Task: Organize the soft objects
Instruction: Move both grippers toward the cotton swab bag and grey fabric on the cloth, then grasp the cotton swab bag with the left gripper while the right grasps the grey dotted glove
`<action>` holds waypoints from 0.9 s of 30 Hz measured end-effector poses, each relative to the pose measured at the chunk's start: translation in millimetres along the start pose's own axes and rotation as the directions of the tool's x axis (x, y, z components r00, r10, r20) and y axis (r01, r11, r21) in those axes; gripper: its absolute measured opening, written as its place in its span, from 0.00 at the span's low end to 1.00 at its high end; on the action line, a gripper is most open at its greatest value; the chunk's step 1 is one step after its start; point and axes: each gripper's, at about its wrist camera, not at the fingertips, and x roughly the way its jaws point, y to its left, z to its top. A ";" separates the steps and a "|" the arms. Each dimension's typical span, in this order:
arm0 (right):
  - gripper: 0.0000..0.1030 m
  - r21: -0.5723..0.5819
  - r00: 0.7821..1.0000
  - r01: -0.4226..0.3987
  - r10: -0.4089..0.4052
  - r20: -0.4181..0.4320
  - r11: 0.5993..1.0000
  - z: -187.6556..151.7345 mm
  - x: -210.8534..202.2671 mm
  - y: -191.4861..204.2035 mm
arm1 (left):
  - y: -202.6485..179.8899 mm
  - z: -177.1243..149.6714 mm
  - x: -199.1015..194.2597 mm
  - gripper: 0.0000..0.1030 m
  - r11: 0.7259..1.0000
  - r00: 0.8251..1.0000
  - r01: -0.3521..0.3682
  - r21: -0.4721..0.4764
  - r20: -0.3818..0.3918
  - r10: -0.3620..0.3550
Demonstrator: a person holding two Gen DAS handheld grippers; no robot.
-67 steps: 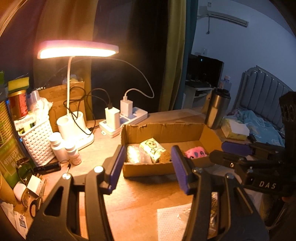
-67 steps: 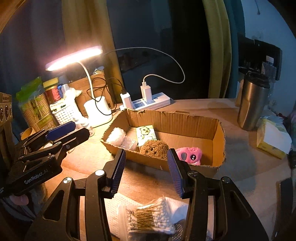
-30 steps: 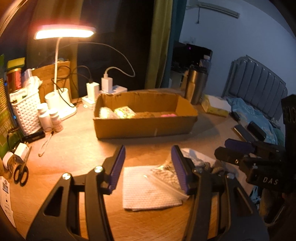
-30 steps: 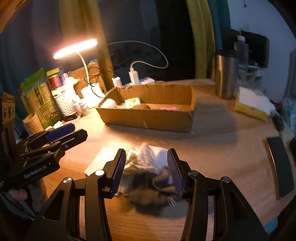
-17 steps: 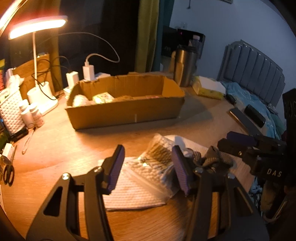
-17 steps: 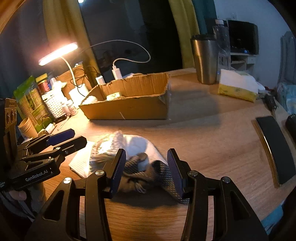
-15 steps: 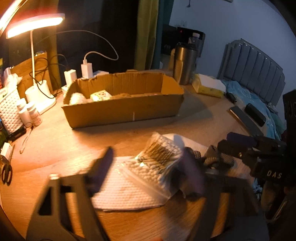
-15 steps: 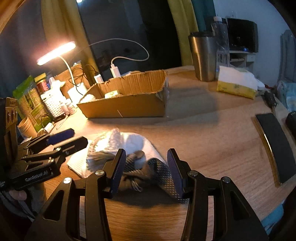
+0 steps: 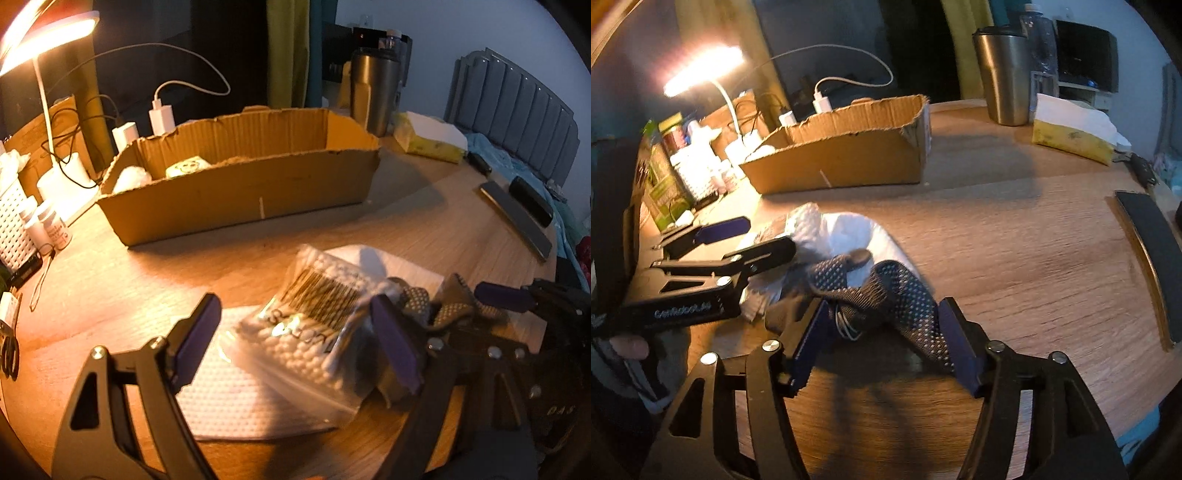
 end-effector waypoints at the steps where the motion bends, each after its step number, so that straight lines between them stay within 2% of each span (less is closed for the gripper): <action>1: 0.64 -0.002 1.000 0.001 -0.001 -0.001 1.000 -0.7 0.7 0.8 | -0.1 0.1 1.1 0.82 1.000 1.000 0.000 0.004 -0.002 0.000; 6: 0.63 -0.003 1.000 -0.006 0.006 -0.003 1.000 -1.4 1.2 0.8 | 0.4 -1.9 7.0 0.81 1.000 0.999 0.020 0.008 -0.026 -0.019; 9: 0.53 -0.011 1.000 -0.008 0.008 -0.002 1.000 -0.9 0.8 2.0 | 1.7 -5.3 9.6 0.81 1.000 0.999 0.030 0.002 -0.034 -0.030; 12: 0.42 -0.033 1.000 -0.007 0.007 0.001 0.999 -0.5 0.0 6.5 | 0.9 -6.0 8.3 0.74 0.999 0.999 0.035 0.007 -0.027 -0.035; 14: 0.39 -0.059 1.000 0.004 -0.004 0.003 0.998 -0.7 -0.5 11.2 | 0.3 -5.9 7.1 0.68 0.999 0.999 0.041 0.012 -0.025 -0.041; 20: 0.19 -0.082 1.000 0.015 -0.014 0.023 0.996 0.0 -5.7 16.3 | -0.1 -7.3 1.4 0.61 0.998 0.998 0.059 0.023 -0.010 -0.059; 27: 0.18 -0.105 0.999 0.023 -0.018 0.048 0.994 2.9 -15.0 22.9 | 0.8 -8.8 -9.5 0.60 0.997 0.997 0.070 0.025 0.016 -0.070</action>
